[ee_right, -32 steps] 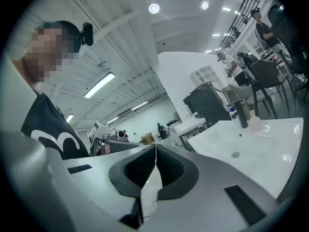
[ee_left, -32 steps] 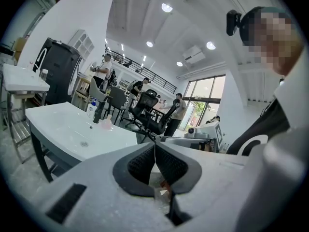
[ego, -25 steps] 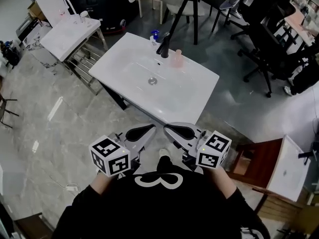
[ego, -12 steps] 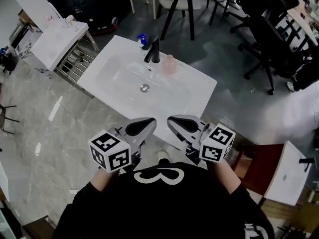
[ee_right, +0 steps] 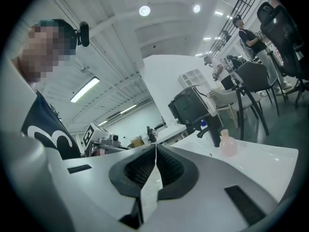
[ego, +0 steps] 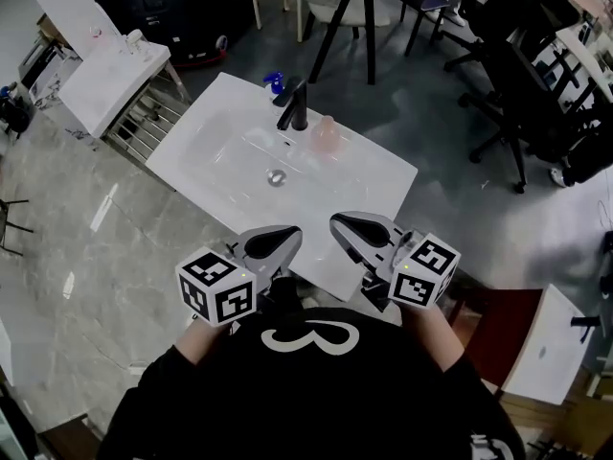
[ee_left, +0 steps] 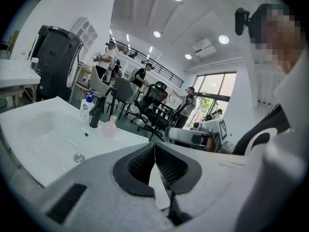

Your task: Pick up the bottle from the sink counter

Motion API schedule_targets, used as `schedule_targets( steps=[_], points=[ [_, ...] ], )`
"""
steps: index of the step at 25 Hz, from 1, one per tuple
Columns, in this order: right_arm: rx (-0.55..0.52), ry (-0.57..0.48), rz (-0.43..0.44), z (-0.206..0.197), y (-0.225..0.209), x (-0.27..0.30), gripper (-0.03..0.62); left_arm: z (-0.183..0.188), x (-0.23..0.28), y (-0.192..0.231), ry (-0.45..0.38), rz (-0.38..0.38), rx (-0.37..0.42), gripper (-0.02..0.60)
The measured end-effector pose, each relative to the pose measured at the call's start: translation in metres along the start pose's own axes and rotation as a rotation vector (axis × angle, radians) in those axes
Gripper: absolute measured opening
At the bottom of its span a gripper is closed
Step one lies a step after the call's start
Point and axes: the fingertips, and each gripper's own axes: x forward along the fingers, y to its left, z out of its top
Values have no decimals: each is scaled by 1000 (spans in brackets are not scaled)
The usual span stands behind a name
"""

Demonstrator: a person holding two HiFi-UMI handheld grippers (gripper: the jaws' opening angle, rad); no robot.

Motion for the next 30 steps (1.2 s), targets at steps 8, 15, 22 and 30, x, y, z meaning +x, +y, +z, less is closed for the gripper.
schedule_targets(
  steps=[8, 15, 22, 30],
  points=[
    [-5, -9, -103, 10, -32, 18, 14, 14, 17, 39, 20, -41, -17, 15],
    [-15, -23, -186, 16, -63, 41, 14, 24, 40, 71, 63, -100, -21, 15],
    [12, -36, -272, 20, -100, 64, 15, 33, 56, 104, 122, -153, -22, 15],
    [27, -36, -349, 12, -139, 80, 15, 24, 72, 135, 185, -192, -47, 15]
  ],
)
